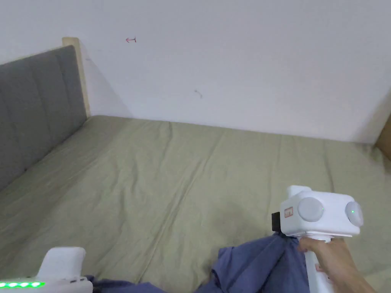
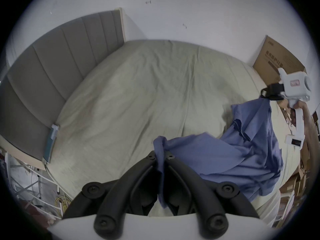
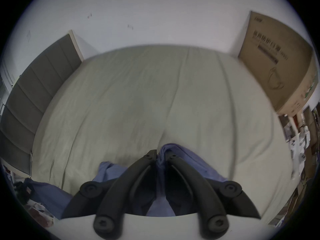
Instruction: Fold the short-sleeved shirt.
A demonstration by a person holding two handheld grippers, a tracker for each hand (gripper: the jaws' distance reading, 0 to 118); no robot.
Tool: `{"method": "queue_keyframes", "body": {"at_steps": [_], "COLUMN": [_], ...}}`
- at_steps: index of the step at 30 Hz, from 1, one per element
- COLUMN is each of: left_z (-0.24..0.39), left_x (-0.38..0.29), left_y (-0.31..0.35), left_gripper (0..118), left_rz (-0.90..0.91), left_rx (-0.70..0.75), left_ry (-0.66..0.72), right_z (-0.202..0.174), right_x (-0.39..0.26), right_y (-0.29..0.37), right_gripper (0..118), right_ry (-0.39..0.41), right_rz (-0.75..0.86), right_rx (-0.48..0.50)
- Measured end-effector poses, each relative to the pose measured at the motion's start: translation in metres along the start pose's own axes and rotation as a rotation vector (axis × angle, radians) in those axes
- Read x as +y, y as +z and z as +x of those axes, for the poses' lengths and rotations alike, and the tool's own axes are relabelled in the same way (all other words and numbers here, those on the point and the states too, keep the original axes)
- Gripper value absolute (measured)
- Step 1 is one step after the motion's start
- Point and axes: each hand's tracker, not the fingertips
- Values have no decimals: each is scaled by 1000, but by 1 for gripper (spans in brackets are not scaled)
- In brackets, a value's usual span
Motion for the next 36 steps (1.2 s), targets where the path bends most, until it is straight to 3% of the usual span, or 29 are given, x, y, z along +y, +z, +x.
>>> {"method": "queue_keyframes", "body": {"at_steps": [7, 11, 14, 15, 18, 22, 28, 30, 31, 34, 36], "left_z": [15, 28, 42, 47, 68, 85, 92, 92, 92, 90, 90], "left_x": [83, 151, 200, 209, 259, 318, 394, 412, 421, 430, 435], "left_y": [46, 66, 82, 87, 108, 124, 129, 130, 127, 122, 109], "left_gripper": [3, 4, 4, 4, 4, 4, 4, 4, 4, 4, 4], "left_rz": [189, 294, 344, 367, 449, 531, 597, 636, 647, 695, 703], "left_rx": [56, 92, 88, 91, 139, 188, 181, 187, 206, 243, 303], "left_ry": [-40, -69, -69, -79, -100, -62, -30, -3, -6, -8, -23], "right_z": [59, 101, 122, 125, 132, 141, 130, 126, 123, 107, 106], "right_x": [52, 84, 107, 116, 146, 190, 259, 270, 280, 296, 298], "right_y": [121, 187, 230, 243, 272, 299, 331, 348, 354, 360, 358], "right_gripper": [9, 9, 9, 9, 9, 9, 8, 8, 8, 8, 8], "right_ry": [-54, -166, -300, -312, -289, -356, -294, -402, -370, -228, -231], "right_rz": [226, 340, 397, 436, 499, 566, 665, 735, 749, 769, 775], "right_rx": [-115, -143, -119, -91, -111, -103, -143, -71, -29, -190, -171]}}
